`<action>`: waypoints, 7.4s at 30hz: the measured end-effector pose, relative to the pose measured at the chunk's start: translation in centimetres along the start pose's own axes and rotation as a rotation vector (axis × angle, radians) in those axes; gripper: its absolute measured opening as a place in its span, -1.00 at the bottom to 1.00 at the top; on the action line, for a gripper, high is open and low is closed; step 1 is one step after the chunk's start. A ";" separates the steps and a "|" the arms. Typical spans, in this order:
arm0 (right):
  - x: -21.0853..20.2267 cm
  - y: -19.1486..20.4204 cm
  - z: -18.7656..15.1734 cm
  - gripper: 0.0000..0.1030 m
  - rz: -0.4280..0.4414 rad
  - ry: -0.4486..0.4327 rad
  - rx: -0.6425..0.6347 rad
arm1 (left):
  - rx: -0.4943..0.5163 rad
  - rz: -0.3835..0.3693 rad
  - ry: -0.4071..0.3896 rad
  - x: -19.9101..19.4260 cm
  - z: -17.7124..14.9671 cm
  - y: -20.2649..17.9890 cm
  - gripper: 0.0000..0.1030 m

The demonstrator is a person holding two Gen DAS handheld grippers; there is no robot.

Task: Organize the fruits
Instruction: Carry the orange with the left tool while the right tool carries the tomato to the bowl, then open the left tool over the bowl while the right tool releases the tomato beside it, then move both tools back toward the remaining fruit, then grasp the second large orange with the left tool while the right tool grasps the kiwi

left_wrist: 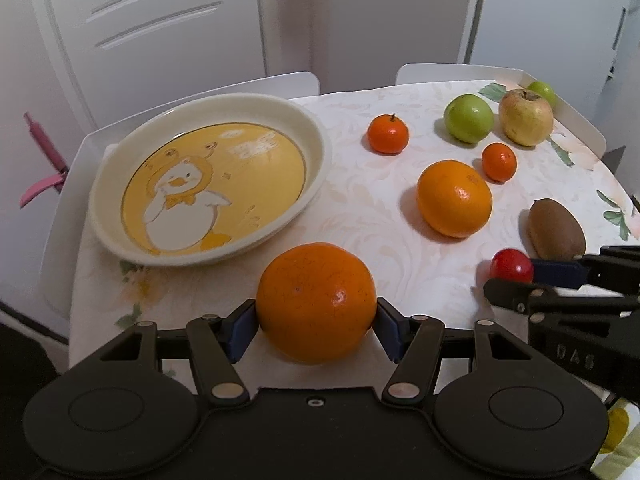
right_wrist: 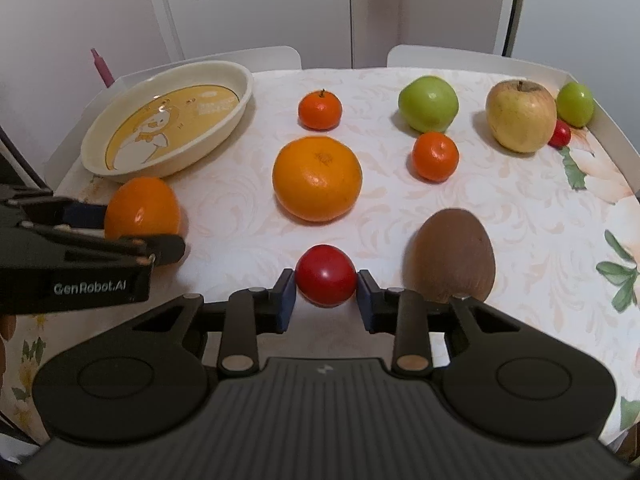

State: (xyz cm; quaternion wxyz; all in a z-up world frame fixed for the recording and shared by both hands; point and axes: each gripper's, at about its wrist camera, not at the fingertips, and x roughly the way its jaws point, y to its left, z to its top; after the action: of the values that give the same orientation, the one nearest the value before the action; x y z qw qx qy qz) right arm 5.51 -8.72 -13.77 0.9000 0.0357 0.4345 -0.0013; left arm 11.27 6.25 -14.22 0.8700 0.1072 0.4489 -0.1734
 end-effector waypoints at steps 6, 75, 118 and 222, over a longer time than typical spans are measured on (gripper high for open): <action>-1.2 0.1 1.1 -0.08 0.028 -0.018 -0.046 | -0.059 0.032 -0.009 -1.9 -0.8 0.3 0.27; 12.3 6.6 23.6 -0.09 0.230 -0.003 -0.268 | -0.079 0.196 -0.093 5.7 12.5 10.9 0.79; 8.6 10.0 19.7 0.96 0.263 -0.078 -0.381 | -0.239 0.227 -0.100 -2.3 7.3 13.4 0.88; 1.1 -10.0 1.0 0.27 0.227 0.020 -0.240 | -0.034 0.040 -0.082 3.0 4.1 -9.1 0.22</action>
State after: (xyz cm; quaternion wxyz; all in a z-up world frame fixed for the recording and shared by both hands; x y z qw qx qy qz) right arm 6.61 -18.74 -14.63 0.8878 -0.0233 0.4335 0.1529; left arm 12.31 -4.13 -14.61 0.8927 0.0943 0.4135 -0.1525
